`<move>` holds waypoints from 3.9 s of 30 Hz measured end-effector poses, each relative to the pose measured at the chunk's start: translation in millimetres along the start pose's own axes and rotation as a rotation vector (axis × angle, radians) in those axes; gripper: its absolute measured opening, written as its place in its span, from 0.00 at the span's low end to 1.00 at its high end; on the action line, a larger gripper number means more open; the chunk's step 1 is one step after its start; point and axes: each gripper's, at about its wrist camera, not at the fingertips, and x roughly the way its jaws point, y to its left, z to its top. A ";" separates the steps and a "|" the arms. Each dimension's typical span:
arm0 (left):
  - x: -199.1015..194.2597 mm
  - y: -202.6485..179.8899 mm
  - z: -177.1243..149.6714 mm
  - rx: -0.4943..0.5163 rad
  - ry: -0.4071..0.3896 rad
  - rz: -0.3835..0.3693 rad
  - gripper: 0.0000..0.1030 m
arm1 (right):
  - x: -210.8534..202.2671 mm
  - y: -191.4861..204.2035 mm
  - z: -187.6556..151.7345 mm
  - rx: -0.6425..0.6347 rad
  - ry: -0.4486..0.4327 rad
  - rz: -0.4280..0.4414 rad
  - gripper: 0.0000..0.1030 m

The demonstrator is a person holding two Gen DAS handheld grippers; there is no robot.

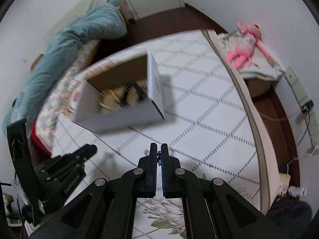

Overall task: Organize jewelry
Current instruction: 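Grasp the small gold charm with the left gripper, then drop the gold charm and silver charm into the box, opening both grippers, then move both grippers back toward the remaining charm and black ring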

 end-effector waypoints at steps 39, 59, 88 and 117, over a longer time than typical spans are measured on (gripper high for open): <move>14.9 51.7 123.9 -0.099 -0.008 0.225 0.94 | 80.1 53.5 133.8 -0.180 0.121 -0.181 0.67; -36.6 36.0 89.1 -0.092 -0.101 0.260 1.00 | 17.8 52.8 87.3 -0.195 -0.072 -0.380 1.00; -20.3 30.0 8.3 -0.076 -0.024 0.299 1.00 | 34.4 34.3 -2.9 -0.158 0.032 -0.235 0.74; 59.0 -21.5 -28.1 0.040 0.096 0.206 0.95 | 63.8 -10.6 -34.2 -0.072 0.027 -0.190 0.00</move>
